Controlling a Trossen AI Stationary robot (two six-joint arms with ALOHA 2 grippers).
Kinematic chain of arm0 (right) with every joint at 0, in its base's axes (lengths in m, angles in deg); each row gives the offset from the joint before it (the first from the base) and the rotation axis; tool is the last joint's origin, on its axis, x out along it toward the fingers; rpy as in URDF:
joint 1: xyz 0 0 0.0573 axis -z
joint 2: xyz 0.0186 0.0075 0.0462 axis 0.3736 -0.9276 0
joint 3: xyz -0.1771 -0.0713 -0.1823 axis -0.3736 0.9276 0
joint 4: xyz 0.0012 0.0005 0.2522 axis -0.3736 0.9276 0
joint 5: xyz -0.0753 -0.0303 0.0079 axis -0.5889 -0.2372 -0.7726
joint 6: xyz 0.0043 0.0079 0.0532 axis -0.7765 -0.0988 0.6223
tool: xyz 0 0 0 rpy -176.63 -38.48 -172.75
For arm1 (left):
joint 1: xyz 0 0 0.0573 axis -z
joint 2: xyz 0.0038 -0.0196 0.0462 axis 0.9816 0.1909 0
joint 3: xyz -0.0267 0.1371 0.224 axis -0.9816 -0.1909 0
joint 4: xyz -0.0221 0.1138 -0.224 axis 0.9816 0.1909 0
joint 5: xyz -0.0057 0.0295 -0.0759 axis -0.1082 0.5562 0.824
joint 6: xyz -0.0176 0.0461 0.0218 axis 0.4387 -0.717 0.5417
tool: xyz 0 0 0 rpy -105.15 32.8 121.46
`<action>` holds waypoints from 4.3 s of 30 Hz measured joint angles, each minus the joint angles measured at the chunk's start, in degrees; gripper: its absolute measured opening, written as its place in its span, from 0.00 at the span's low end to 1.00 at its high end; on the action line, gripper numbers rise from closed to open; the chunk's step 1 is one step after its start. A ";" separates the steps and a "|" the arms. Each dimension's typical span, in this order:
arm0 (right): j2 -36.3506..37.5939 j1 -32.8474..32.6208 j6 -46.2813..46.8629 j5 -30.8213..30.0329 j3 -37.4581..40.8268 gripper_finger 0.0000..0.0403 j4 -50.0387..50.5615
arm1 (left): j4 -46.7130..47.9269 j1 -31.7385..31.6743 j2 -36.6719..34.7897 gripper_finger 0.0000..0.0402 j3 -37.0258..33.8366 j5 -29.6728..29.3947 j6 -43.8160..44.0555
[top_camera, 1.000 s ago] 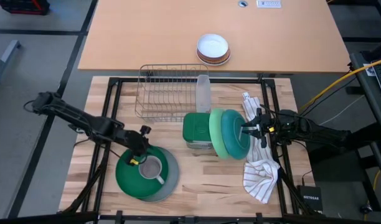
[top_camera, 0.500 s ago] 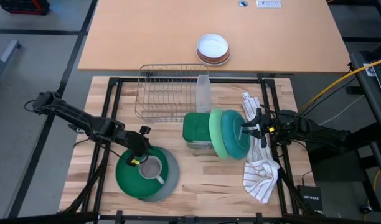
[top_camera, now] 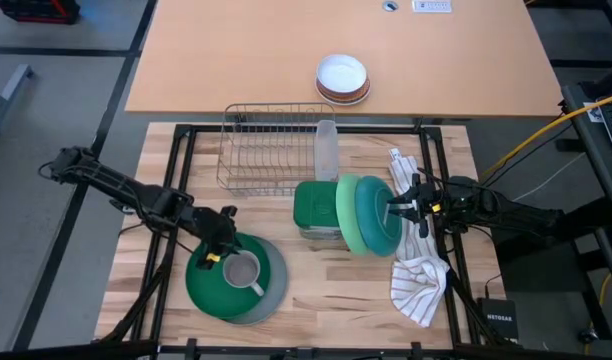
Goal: Sort dishes
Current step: Move the white mug to the top left of the table
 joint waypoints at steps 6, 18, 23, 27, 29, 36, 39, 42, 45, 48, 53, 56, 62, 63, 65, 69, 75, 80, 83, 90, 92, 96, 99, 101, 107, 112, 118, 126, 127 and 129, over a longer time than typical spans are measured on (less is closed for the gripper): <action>0.00 0.00 0.00 0.00 0.00 0.35 0.01 | 0.19 1.41 0.34 0.21 0.00 0.04 2.53; -0.02 0.00 0.00 0.00 0.00 0.35 0.04 | 2.56 1.40 3.00 0.21 0.00 -1.31 11.89; 0.00 0.00 0.00 0.00 0.00 0.35 0.02 | 3.10 1.16 4.08 0.21 0.02 -1.74 14.99; -0.02 0.00 0.00 0.00 0.00 0.35 -0.03 | 3.04 1.16 5.51 0.21 0.09 -1.79 18.68; -0.01 0.00 0.00 0.00 0.00 0.35 0.04 | 2.90 1.16 6.16 0.21 0.14 -1.79 20.99; 0.00 0.00 0.00 0.00 0.00 0.35 -0.01 | 3.48 1.14 8.69 0.21 0.04 -1.92 26.26; 0.00 0.00 0.00 0.00 0.00 0.35 0.00 | 3.33 1.14 9.76 0.20 0.04 -1.94 26.27; 0.00 0.00 0.00 0.00 0.00 0.35 0.00 | 3.10 1.14 10.36 0.14 0.00 -2.05 25.20; 0.00 0.00 0.00 0.00 0.00 0.35 0.02 | 3.12 1.14 10.24 0.05 -0.04 -2.17 23.74; -0.01 0.00 0.00 0.00 0.00 0.35 0.04 | 3.14 1.14 10.19 0.03 -0.11 -2.13 23.94; 0.00 0.00 0.00 0.00 0.00 0.35 0.01 | 5.42 1.14 10.19 0.02 1.22 -2.84 23.70; 0.00 0.00 0.00 0.00 0.01 0.35 0.02 | 10.62 1.16 10.19 0.02 5.30 -4.35 22.42; 0.00 0.00 0.00 0.00 0.00 0.35 0.02 | 31.54 1.16 10.14 0.02 17.15 -10.49 20.45; -0.01 0.00 0.00 0.00 0.00 0.35 0.01 | 34.89 1.16 10.07 0.02 19.10 -11.60 20.60; 0.00 0.00 0.00 0.00 0.00 0.35 0.02 | 42.39 1.16 9.87 0.02 22.27 -14.12 21.38; 0.00 0.00 0.00 0.00 0.00 0.35 0.00 | 54.43 1.16 8.29 0.02 25.00 -18.51 28.25; 0.00 0.00 0.00 0.00 0.00 0.35 0.02 | 64.19 1.14 3.52 0.02 23.68 -23.22 44.41; -0.02 0.00 0.00 0.00 0.00 0.35 0.00 | 64.14 1.12 -2.50 0.01 19.65 -28.79 54.41; 0.00 0.00 0.00 0.00 0.00 0.35 0.02 | 63.88 1.02 -6.64 0.01 16.45 -29.70 58.32; 0.00 0.00 0.00 0.00 0.00 0.35 0.00 | 64.02 -3.93 -15.20 0.01 9.17 -31.43 65.57; 0.00 0.00 0.00 0.00 0.00 0.35 0.03 | 64.48 -6.11 -16.46 0.01 8.92 -31.84 64.67; 0.00 0.00 0.00 0.00 0.00 0.35 0.02 | 64.04 -10.53 -18.25 0.01 9.01 -36.40 64.78; 0.00 0.00 0.00 0.00 0.00 0.35 0.02 | 63.94 -14.04 -18.54 0.01 9.01 -38.19 63.44; -0.01 0.00 0.00 0.00 0.00 0.35 0.02 | 63.97 -16.55 -18.43 0.01 9.01 -38.79 61.30; 0.00 0.00 0.00 0.00 0.00 0.35 0.00 | 63.70 -23.96 -18.35 0.01 9.01 -40.47 58.12; 0.00 0.00 0.00 0.00 0.00 0.35 0.01 | 63.85 -29.74 -18.32 0.01 9.01 -43.58 57.54; -0.02 0.00 0.00 0.00 0.00 0.35 0.00 | 61.45 -35.85 -18.32 0.01 9.01 -45.09 61.34; 0.00 0.00 0.00 -0.02 0.00 0.35 0.00 | 49.83 -43.23 -14.02 0.01 9.03 -45.54 57.15; 0.00 0.00 0.00 0.00 0.00 0.35 0.02 | 49.02 -44.52 -12.97 0.01 9.03 -45.71 57.08; 0.00 0.00 0.00 0.00 0.02 0.35 0.00 | 47.18 -47.22 -10.73 0.01 9.03 -46.12 57.11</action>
